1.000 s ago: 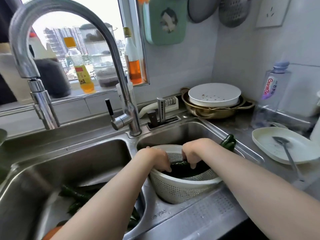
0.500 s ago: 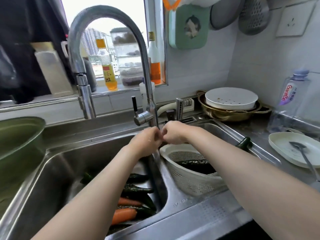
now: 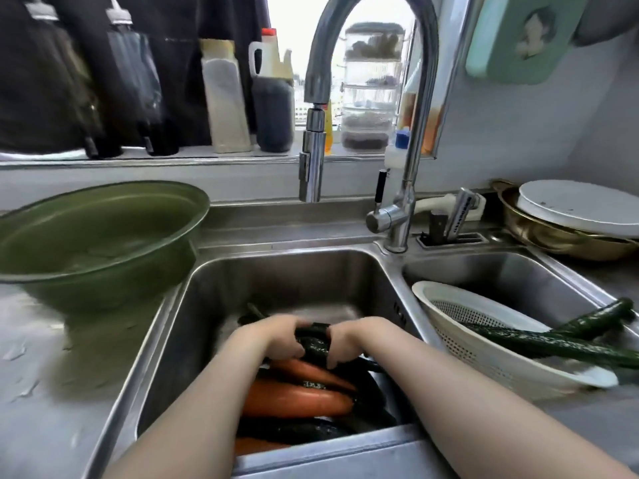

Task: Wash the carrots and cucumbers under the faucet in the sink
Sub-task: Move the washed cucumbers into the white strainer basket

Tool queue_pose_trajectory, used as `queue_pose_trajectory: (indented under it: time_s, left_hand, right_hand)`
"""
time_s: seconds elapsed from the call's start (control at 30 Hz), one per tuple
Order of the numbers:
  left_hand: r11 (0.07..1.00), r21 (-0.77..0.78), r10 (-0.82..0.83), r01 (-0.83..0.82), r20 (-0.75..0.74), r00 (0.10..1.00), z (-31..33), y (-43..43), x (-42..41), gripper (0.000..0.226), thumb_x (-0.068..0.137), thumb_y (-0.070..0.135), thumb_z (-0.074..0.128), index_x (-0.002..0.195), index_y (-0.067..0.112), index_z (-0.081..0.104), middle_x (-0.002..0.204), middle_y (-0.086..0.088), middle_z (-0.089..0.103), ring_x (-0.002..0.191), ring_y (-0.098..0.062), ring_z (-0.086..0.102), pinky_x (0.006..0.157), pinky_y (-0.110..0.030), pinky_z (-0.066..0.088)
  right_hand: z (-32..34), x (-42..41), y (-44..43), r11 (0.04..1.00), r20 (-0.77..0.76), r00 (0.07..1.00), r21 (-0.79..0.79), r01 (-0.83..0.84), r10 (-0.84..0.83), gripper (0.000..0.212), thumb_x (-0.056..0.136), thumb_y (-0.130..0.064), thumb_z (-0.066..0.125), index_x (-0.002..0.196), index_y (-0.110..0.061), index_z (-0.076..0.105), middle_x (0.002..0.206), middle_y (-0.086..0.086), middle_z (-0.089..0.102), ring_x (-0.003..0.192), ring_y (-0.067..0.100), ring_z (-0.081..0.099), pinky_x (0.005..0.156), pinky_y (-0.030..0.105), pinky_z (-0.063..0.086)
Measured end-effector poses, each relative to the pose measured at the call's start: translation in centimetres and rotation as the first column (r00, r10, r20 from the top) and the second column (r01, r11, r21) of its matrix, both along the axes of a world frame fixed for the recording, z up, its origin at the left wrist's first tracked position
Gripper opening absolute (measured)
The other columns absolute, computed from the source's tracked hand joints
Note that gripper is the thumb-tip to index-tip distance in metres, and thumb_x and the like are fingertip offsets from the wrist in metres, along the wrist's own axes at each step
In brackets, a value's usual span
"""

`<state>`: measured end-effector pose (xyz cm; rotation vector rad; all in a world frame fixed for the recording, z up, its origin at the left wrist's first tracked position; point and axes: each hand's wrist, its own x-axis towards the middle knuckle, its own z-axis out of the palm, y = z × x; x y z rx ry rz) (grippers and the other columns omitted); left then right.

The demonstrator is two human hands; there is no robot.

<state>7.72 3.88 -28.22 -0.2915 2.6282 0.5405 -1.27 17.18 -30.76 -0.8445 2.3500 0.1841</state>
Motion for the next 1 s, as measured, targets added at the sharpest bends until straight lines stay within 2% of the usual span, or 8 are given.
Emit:
queue_pose_trajectory:
  time_s: [0.07, 0.17, 0.37, 0.47, 0.67, 0.73, 0.87, 1.0]
  left_hand:
    - [0.999, -0.028, -0.03, 0.033, 0.103, 0.994, -0.5, 0.0, -0.1, 0.053, 0.094, 0.029, 0.065, 0.146, 0.033, 0.052, 0.133, 0.003, 0.062, 0.114, -0.018, 0.061, 0.088, -0.027, 0.046]
    - [0.97, -0.224, -0.073, 0.091, 0.087, 0.993, -0.7, 0.2, -0.9, 0.061, 0.091, 0.045, 0.069, 0.148, 0.038, 0.05, 0.146, -0.004, 0.051, 0.139, -0.027, 0.039, 0.116, -0.037, 0.028]
    - [0.957, -0.25, -0.146, 0.144, 0.012, 0.989, -1.9, 0.1, -2.2, 0.082, 0.079, 0.044, 0.082, 0.152, 0.038, 0.044, 0.149, -0.005, 0.042, 0.141, -0.03, 0.032, 0.119, -0.042, 0.026]
    - [0.961, -0.231, -0.165, 0.15, -0.05, 0.985, -1.4, -0.3, -1.9, 0.095, 0.076, 0.043, 0.085, 0.156, 0.037, 0.034, 0.152, -0.001, 0.044, 0.142, -0.028, 0.036, 0.121, -0.043, 0.027]
    - [0.997, -0.049, -0.065, 0.055, -0.228, 0.971, 1.1, -0.9, -1.1, 0.078, 0.073, 0.036, 0.081, 0.142, 0.043, 0.046, 0.129, 0.011, 0.058, 0.118, -0.015, 0.058, 0.101, -0.038, 0.05]
    - [0.995, -0.083, -0.085, 0.062, -0.309, 0.947, 2.7, 0.2, -1.0, 0.075, 0.075, 0.041, 0.078, 0.142, 0.043, 0.044, 0.128, 0.013, 0.057, 0.116, -0.014, 0.057, 0.098, -0.037, 0.05]
    - [0.93, -0.364, -0.246, 0.061, -0.488, 0.838, 6.9, 2.8, -1.0, 0.066, 0.08, 0.055, 0.07, 0.139, 0.041, 0.044, 0.132, 0.013, 0.061, 0.117, -0.018, 0.061, 0.091, -0.036, 0.049]
    - [0.95, -0.305, -0.222, 0.062, -0.524, 0.822, 10.8, 5.5, -1.2, 0.07, 0.077, 0.056, 0.075, 0.139, 0.042, 0.046, 0.131, 0.012, 0.065, 0.119, -0.02, 0.061, 0.088, -0.034, 0.046]
  right_hand:
    - [-1.1, 0.0, -0.3, 1.0, 0.002, 1.0, 0.01, 0.023, -0.023, 0.059, 0.08, -0.041, 0.078, 0.133, -0.02, 0.062, 0.131, 0.007, 0.067, 0.113, 0.028, 0.066, 0.1, 0.039, 0.054]
    - [-1.5, -0.1, -0.4, 0.997, 0.028, 0.996, 0.016, 0.081, -0.081, 0.058, 0.08, -0.04, 0.08, 0.131, -0.016, 0.062, 0.128, 0.007, 0.068, 0.108, 0.027, 0.067, 0.09, 0.035, 0.055]
    - [-1.3, 0.4, -0.3, 0.98, 0.141, 0.972, -0.046, 0.195, -0.187, 0.056, 0.071, -0.036, 0.082, 0.12, -0.014, 0.065, 0.113, 0.008, 0.072, 0.095, 0.024, 0.072, 0.082, 0.035, 0.06]
    - [0.4, 0.7, -0.6, 0.957, 0.109, 0.973, -0.189, 0.222, -0.204, 0.049, 0.066, -0.026, 0.084, 0.11, -0.01, 0.067, 0.089, 0.008, 0.072, 0.076, 0.025, 0.072, 0.06, 0.032, 0.058]
    - [6.1, 0.5, 1.7, 0.943, 0.008, 0.989, -0.299, 0.145, -0.15, 0.057, 0.064, -0.034, 0.083, 0.112, -0.021, 0.055, 0.099, 0.004, 0.067, 0.085, 0.023, 0.07, 0.076, 0.038, 0.063]
    - [8.4, 0.1, 3.1, 0.941, -0.03, 0.992, -0.322, 0.109, -0.126, 0.056, 0.063, -0.034, 0.081, 0.112, -0.021, 0.056, 0.099, 0.004, 0.069, 0.085, 0.023, 0.07, 0.074, 0.038, 0.061]
    - [11.9, -0.1, 5.4, 0.887, -0.051, 0.989, -0.451, 0.101, -0.139, 0.051, 0.07, -0.029, 0.081, 0.112, -0.016, 0.056, 0.096, 0.003, 0.068, 0.076, 0.019, 0.065, 0.059, 0.028, 0.051]
    - [16.2, -0.8, 8.5, 0.879, -0.053, 0.992, -0.469, 0.08, -0.118, 0.053, 0.07, -0.02, 0.081, 0.118, -0.018, 0.059, 0.091, 0.004, 0.067, 0.065, 0.016, 0.061, 0.052, 0.027, 0.05]
